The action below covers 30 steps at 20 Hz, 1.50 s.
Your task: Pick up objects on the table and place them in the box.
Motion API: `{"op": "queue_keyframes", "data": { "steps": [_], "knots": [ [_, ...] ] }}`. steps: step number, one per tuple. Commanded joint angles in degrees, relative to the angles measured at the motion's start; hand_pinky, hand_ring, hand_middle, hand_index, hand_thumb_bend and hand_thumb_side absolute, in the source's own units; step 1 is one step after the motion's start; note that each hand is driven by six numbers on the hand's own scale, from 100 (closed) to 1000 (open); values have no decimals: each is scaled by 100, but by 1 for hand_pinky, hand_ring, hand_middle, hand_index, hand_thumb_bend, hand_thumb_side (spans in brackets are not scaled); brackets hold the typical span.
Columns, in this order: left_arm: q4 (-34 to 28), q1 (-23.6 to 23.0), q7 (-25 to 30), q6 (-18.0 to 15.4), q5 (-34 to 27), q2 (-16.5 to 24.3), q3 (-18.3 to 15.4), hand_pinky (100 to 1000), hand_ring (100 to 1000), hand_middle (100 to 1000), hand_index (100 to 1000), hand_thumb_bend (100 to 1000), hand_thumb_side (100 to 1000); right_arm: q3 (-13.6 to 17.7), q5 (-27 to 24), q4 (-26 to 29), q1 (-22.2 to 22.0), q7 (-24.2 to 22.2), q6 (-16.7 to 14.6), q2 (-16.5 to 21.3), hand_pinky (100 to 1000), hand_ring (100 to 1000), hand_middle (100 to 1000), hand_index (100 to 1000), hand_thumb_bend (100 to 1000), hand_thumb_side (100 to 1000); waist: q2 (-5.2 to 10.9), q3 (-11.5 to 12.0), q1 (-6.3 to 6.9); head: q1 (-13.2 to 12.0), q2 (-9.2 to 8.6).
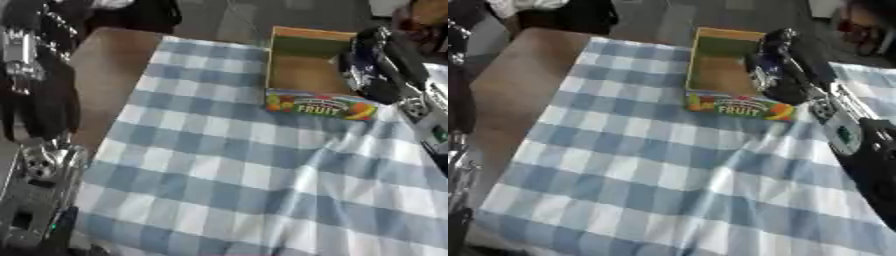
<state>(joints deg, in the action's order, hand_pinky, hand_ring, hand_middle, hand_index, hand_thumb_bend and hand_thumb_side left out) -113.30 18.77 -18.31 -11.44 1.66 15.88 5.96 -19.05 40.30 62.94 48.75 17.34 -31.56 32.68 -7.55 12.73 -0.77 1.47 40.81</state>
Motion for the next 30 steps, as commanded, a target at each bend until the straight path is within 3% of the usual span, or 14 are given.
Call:
{"op": "queue_keyframes", "data": {
  "steps": [1, 7, 14, 15, 20, 25, 30],
  "knots": [
    [-94, 86, 3, -3, -35, 93, -13, 856, 748, 864, 852, 288, 1000, 161, 174, -255, 344, -88, -83, -7, 100, 100, 100, 139, 100, 960, 27, 37, -29, -23, -56],
    [-127, 244, 15, -12, -47, 82, 5, 856, 748, 865, 852, 292, 1000, 510, 592, -821, 744, 127, -38, -133, 100, 100, 100, 140, 100, 961, -195, 236, -163, 27, -255],
    [-129, 452, 51, -46, -61, 88, 42, 857, 748, 865, 851, 295, 1000, 929, 1164, -1331, 1058, 812, 254, -241, 100, 100, 100, 142, 100, 964, -404, 521, -360, 85, -563],
    [-129, 468, 57, -49, -63, 86, 46, 857, 748, 865, 851, 295, 1000, 983, 1284, -1387, 1084, 952, 339, -248, 100, 100, 100, 140, 100, 936, -414, 542, -373, 96, -579],
    [-129, 501, 71, -58, -73, 76, 58, 857, 749, 865, 851, 297, 1000, 1160, 1864, -1595, 1155, 1602, 794, -268, 100, 100, 100, 143, 100, 966, -418, 575, -408, 154, -588],
    [-129, 499, 85, -57, -72, 93, 65, 857, 749, 865, 851, 296, 1000, 1244, 2317, -1761, 1190, 1879, 1229, -268, 100, 100, 100, 151, 100, 1000, -395, 556, -416, 222, -556],
    [-129, 473, 81, -48, -64, 120, 56, 858, 748, 865, 851, 294, 1000, 1317, 2816, -1863, 1212, 2034, 1644, -242, 100, 100, 100, 155, 100, 980, -383, 497, -404, 297, -543]
  ]
}}
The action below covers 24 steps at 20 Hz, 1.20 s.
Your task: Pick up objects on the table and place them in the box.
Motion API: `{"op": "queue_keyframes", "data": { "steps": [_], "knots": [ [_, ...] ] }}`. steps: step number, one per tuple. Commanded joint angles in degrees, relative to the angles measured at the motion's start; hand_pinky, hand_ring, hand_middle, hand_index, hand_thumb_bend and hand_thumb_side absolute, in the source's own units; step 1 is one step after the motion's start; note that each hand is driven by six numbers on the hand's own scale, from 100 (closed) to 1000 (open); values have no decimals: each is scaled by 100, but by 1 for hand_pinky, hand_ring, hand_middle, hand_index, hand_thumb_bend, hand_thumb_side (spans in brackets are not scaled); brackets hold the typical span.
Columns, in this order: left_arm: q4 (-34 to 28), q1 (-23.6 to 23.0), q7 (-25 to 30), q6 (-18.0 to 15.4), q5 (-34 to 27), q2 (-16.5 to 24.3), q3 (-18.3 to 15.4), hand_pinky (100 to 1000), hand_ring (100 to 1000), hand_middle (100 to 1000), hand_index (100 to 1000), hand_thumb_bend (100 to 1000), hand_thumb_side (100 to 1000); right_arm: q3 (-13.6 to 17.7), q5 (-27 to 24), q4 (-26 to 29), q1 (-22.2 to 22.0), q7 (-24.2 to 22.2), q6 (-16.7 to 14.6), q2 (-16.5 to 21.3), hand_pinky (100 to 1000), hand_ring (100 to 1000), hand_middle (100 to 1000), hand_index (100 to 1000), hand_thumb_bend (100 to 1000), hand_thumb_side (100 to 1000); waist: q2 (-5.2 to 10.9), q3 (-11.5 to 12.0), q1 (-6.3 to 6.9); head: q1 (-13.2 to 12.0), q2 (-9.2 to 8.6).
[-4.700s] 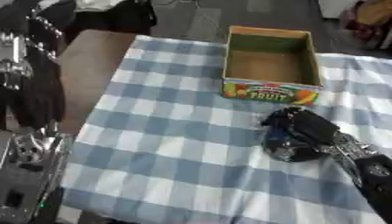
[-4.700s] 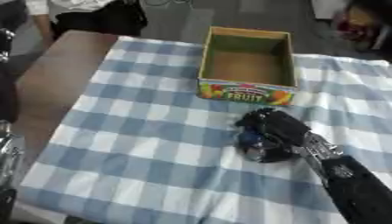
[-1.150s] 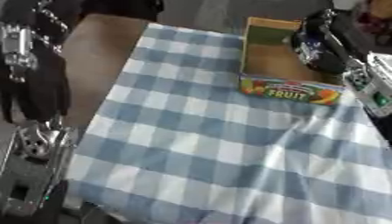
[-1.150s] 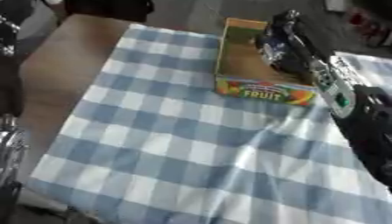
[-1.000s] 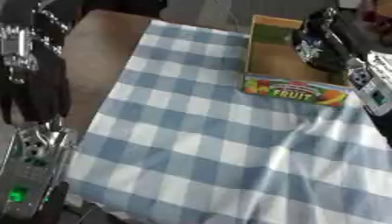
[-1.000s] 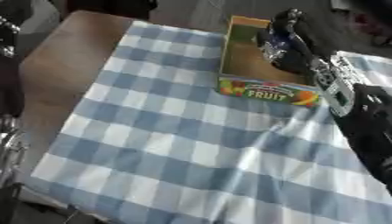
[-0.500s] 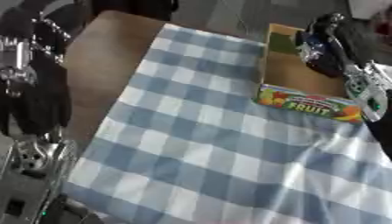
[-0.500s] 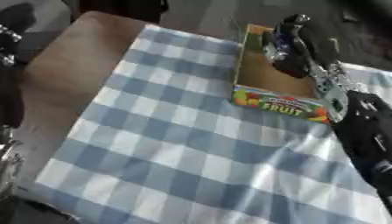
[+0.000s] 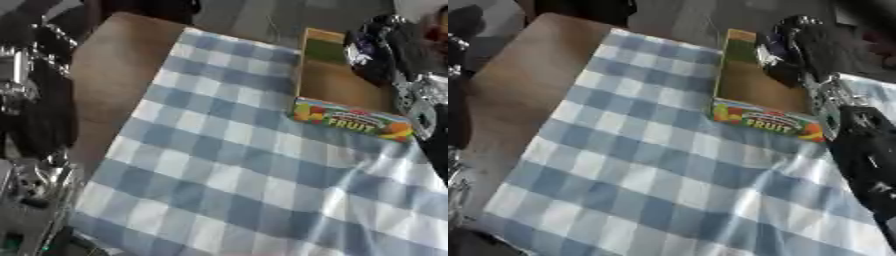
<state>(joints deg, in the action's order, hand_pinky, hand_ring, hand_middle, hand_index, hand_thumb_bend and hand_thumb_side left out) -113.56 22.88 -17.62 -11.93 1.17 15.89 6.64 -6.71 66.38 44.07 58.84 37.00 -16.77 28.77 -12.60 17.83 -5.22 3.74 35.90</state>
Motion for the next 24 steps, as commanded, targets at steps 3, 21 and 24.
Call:
{"op": "queue_keyframes", "data": {
  "steps": [3, 21, 24],
  "knots": [
    [-103, 47, 10, 3, -13, 133, -17, 858, 749, 865, 851, 294, 1000, 99, 391, 41, 225, 195, 224, 137, 100, 100, 100, 186, 100, 1000, 125, -34, 53, 53, -49],
    [-103, 48, 21, -3, -17, 138, -11, 860, 749, 865, 852, 294, 1000, 141, 655, -247, 297, -988, 634, 31, 1000, 1000, 1000, 1000, 100, 1000, 143, -59, 74, 11, -79],
    [-103, 50, 22, -6, -19, 138, -11, 860, 749, 865, 852, 294, 1000, 158, 662, -239, 303, -1098, 663, 30, 1000, 1000, 1000, 1000, 100, 1000, 143, -55, 70, 1, -78]
  ]
}}
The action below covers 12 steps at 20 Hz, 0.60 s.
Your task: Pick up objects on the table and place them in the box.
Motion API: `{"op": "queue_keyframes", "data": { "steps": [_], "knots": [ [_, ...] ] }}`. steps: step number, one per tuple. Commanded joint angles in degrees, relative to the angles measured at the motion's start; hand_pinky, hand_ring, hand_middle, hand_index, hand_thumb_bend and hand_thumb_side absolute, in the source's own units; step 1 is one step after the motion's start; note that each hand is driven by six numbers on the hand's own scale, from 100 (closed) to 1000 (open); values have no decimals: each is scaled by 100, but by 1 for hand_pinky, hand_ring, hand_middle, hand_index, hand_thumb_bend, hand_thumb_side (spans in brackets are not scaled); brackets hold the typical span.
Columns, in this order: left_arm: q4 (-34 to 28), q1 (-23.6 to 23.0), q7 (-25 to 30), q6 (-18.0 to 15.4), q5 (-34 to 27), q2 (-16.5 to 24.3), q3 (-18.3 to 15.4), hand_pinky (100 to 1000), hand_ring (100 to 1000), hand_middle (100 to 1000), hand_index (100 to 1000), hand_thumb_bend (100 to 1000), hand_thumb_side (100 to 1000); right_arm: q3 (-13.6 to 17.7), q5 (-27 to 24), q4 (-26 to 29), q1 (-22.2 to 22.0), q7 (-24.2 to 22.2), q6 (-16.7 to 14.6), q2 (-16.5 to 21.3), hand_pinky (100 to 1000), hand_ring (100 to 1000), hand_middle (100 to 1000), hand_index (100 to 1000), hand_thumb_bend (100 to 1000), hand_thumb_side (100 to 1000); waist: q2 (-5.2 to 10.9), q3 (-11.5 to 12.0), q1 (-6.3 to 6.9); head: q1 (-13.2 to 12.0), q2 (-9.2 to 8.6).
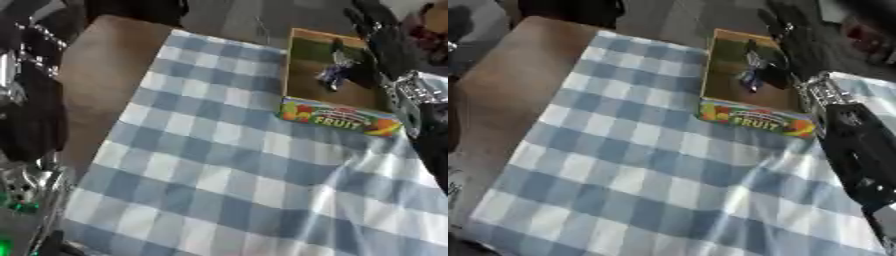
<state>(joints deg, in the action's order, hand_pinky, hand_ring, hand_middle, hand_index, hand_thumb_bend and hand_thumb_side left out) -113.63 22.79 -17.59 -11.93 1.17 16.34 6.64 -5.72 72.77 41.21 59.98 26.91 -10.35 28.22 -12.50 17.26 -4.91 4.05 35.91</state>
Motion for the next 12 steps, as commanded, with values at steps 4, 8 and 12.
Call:
{"op": "queue_keyframes", "data": {
  "steps": [4, 8, 12],
  "knots": [
    [-97, 61, 20, -9, -20, 93, -12, 860, 749, 866, 852, 295, 1000, 60, 23, 72, 195, -124, 38, 83, 1000, 1000, 1000, 1000, 100, 1000, 134, 4, 34, -33, -79],
    [-97, 64, 20, -12, -21, 93, -13, 860, 749, 866, 852, 295, 1000, 60, 1, 85, 194, -117, 37, 85, 1000, 1000, 1000, 1000, 100, 1000, 138, 5, 30, -40, -79],
    [-97, 63, 21, -13, -20, 95, -13, 860, 749, 866, 852, 295, 1000, 69, -87, 74, 201, -163, 72, 83, 1000, 1000, 1000, 1000, 100, 1000, 145, -1, 30, -46, -85]
  ]
}}
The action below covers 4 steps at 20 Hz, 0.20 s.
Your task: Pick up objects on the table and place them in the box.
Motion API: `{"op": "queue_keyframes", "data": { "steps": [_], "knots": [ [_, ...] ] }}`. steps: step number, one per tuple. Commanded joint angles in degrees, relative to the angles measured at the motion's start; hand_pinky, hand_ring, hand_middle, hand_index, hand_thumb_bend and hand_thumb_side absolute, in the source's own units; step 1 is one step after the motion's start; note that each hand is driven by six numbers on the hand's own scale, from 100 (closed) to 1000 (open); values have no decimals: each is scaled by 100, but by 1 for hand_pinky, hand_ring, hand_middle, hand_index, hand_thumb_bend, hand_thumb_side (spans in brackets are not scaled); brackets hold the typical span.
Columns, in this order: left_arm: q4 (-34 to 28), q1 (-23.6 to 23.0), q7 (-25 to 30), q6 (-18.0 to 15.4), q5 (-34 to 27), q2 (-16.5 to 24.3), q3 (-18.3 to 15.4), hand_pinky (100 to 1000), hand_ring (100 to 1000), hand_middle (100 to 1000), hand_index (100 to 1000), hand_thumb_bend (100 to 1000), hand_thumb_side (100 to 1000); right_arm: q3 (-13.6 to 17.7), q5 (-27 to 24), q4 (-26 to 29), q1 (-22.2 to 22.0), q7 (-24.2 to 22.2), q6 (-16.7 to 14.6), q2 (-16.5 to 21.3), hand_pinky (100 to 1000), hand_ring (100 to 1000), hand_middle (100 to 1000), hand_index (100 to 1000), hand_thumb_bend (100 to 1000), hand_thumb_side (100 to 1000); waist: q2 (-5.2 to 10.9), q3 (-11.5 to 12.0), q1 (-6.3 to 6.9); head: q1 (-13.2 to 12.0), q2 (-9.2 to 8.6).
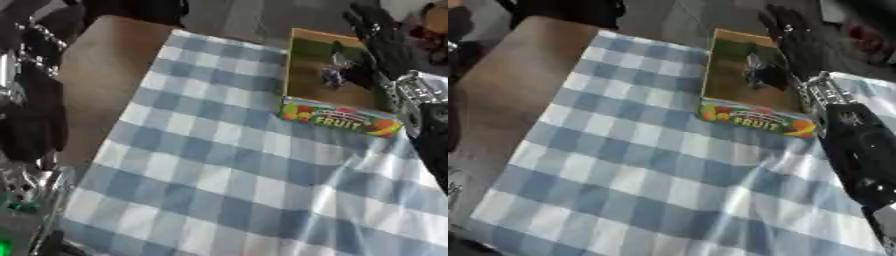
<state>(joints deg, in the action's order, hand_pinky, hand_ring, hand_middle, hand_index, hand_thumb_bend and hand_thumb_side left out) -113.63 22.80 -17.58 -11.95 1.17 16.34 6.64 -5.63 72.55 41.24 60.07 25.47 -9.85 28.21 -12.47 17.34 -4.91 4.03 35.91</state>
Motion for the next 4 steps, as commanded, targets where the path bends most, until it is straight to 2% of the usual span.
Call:
{"op": "queue_keyframes", "data": {
  "steps": [1, 2, 4],
  "knots": [
    [-97, 63, 21, -10, -19, 95, -14, 860, 749, 866, 852, 294, 1000, 65, -130, 115, 182, 22, 20, 82, 1000, 1000, 1000, 969, 100, 1000, 146, -11, 29, -42, -85],
    [-97, 65, 22, -10, -17, 96, -14, 860, 749, 866, 852, 295, 1000, 51, -243, 208, 144, 117, -9, 92, 1000, 1000, 1000, 987, 100, 1000, 148, -12, 26, -41, -89],
    [-97, 66, 24, -13, -11, 101, -16, 860, 749, 866, 852, 295, 1000, -92, -600, 587, -57, 312, -161, 170, 1000, 978, 988, 941, 100, 1000, 150, -20, 14, -67, -105]
  ]
}}
